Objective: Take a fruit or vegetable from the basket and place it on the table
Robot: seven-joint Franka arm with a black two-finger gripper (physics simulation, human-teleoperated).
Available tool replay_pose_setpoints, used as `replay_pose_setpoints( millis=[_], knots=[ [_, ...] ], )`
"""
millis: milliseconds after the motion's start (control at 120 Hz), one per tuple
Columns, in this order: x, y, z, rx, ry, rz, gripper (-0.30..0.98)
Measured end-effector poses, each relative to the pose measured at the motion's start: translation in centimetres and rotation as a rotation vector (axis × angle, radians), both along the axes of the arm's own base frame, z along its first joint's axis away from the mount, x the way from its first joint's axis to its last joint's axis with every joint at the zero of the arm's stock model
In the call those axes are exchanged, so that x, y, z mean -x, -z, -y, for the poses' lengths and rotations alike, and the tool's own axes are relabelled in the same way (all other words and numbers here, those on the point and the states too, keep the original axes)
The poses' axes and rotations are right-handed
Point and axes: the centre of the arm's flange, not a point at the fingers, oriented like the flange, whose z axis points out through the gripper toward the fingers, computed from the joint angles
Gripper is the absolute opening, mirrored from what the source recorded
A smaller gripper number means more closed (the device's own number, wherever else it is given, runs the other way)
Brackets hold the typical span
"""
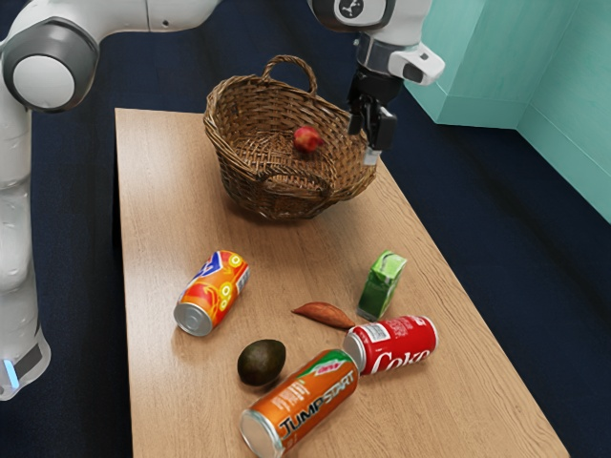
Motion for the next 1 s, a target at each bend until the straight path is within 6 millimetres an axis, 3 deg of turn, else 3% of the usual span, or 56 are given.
replay_pose_setpoints(
  millis=[217,325,367,400,517,583,808,1000],
  knots=[
    [-0.1,-0.1,-0.1,0.001,-0.004,0.006,0.69],
    [0.2,-2.0,-0.9,0.003,-0.023,0.045,0.69],
    [0.0,-1.9,-2.8,0.004,-0.055,0.043,0.68],
    [-0.3,-1.5,-5.3,0.004,-0.098,0.040,0.68],
    [0.0,1.5,-19.9,0.008,-0.331,0.006,0.69],
    [0.2,3.5,-24.6,0.011,-0.395,-0.014,0.69],
    [-1.1,7.4,-28.1,0.004,-0.412,-0.045,0.69],
    [-2.1,10.8,-28.4,-0.004,-0.390,-0.091,0.69]
  ],
)
